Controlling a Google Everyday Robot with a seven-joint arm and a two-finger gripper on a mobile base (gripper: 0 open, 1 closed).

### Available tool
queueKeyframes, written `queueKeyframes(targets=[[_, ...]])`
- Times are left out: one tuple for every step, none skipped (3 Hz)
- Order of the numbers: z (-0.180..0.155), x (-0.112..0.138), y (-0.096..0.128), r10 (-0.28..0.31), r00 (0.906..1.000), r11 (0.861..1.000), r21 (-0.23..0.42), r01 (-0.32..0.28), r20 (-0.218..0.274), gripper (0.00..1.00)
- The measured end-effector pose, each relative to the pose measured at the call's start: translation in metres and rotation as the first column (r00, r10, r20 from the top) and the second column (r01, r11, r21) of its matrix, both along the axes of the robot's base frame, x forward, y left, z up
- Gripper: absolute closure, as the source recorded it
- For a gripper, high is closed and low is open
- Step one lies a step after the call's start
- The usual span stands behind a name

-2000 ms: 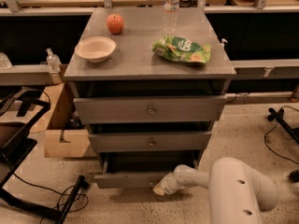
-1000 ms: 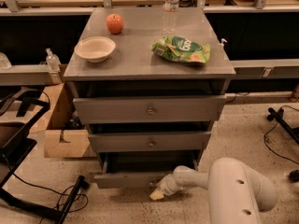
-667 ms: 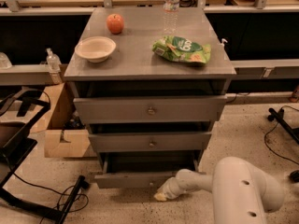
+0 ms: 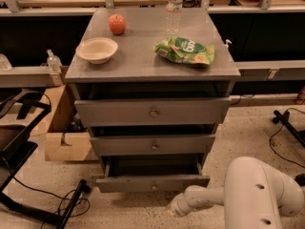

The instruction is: Close bottom drawer

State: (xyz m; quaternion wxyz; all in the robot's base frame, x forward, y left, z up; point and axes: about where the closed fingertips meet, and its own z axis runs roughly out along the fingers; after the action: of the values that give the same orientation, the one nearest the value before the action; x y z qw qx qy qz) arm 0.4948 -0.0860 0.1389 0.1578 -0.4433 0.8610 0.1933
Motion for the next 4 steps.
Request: queueKeyframes(targets=[[-0.001,-0.008,0.003,0.007,0.9999,1.0,0.002,-0.007,-0.01,1.0],[-0.006,0.0,0.003,0.02,0.9998,1.0,0.004,-0.02,-0.001,1.0],[-0.013,0.02,0.002,0.073,0.997,0.997,0.007,-0.073,0.025,1.0],[-0.018,0.078,-0.002,0.167,0.9827,0.986,0.005,-0.168,0.08,1.0]])
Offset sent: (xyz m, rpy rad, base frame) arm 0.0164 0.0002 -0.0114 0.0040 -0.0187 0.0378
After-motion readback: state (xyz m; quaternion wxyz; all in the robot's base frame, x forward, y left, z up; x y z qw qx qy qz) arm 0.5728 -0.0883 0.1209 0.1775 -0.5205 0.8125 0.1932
